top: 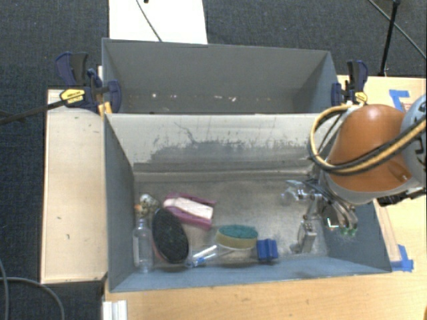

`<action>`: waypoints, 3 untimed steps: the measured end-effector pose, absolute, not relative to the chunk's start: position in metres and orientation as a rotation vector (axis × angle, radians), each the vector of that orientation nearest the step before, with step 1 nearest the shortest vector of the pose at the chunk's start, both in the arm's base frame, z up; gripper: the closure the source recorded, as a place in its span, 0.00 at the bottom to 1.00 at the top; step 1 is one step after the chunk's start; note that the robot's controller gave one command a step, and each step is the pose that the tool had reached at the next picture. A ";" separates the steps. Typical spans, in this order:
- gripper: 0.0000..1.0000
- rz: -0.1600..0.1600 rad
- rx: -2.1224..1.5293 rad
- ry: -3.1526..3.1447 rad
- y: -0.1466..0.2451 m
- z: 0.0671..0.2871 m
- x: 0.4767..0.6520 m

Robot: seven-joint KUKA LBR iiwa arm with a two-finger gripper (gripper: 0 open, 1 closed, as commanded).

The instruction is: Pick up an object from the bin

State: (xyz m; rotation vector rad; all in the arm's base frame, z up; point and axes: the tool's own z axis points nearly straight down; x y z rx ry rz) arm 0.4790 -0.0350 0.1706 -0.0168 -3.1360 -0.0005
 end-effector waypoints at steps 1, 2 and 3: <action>0.00 -0.004 0.219 -3.135 0.026 0.070 0.486; 1.00 0.000 0.216 -3.135 0.023 0.070 0.486; 1.00 0.000 0.404 -3.128 0.046 0.205 0.506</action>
Offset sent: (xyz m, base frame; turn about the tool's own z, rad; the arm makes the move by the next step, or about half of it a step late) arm 0.0061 0.0580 -0.1006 -0.1491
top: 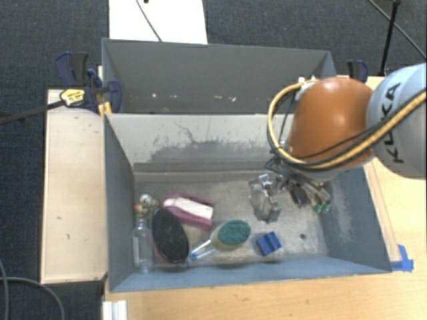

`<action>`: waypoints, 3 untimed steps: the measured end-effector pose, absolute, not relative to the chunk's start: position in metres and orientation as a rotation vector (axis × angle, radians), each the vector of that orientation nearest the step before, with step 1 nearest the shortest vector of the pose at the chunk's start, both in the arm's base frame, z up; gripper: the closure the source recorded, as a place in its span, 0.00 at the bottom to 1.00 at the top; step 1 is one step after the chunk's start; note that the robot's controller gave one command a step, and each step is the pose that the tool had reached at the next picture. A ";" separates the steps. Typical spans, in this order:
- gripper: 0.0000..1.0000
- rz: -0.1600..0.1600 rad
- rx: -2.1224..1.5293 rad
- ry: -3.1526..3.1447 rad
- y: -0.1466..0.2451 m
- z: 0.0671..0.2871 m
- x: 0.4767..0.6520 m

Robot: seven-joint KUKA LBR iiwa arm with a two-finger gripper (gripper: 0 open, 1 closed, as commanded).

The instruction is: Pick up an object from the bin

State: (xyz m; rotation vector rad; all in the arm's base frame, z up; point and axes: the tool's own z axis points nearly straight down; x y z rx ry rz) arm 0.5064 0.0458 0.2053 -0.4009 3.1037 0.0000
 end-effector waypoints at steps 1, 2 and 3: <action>0.00 0.001 -0.401 3.113 0.045 0.201 0.504; 0.00 0.001 -1.078 2.947 0.040 0.089 0.482; 0.00 0.001 -0.913 2.998 0.052 0.071 0.495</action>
Offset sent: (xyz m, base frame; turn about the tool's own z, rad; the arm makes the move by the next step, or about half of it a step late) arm 0.0000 0.0000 0.0000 0.0000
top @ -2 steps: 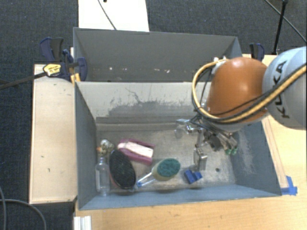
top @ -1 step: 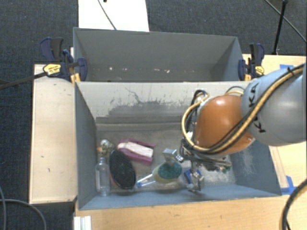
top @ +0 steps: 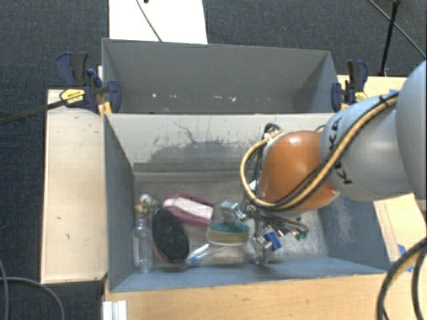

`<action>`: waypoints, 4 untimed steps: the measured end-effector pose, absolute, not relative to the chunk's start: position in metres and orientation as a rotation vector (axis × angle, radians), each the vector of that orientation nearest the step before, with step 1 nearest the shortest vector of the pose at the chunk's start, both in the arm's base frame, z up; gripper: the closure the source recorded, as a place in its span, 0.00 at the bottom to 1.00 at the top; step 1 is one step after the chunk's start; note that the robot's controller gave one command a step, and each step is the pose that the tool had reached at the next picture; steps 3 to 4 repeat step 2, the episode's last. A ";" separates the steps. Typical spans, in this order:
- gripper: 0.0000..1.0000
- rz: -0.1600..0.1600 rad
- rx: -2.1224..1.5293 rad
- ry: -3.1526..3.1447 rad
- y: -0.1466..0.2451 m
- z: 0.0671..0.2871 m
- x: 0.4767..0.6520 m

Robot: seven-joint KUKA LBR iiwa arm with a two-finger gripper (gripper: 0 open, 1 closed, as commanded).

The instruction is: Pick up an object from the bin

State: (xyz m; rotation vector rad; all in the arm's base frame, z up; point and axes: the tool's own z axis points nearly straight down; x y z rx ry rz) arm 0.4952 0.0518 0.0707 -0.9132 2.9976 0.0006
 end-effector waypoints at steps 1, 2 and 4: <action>1.00 -0.001 -0.914 2.999 0.051 0.071 0.495; 1.00 -0.004 -0.885 3.003 0.029 0.214 0.504; 1.00 -0.004 -0.885 3.003 0.029 0.214 0.504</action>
Offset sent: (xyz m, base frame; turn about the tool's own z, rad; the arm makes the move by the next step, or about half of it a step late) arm 0.0000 0.0000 0.0000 0.0000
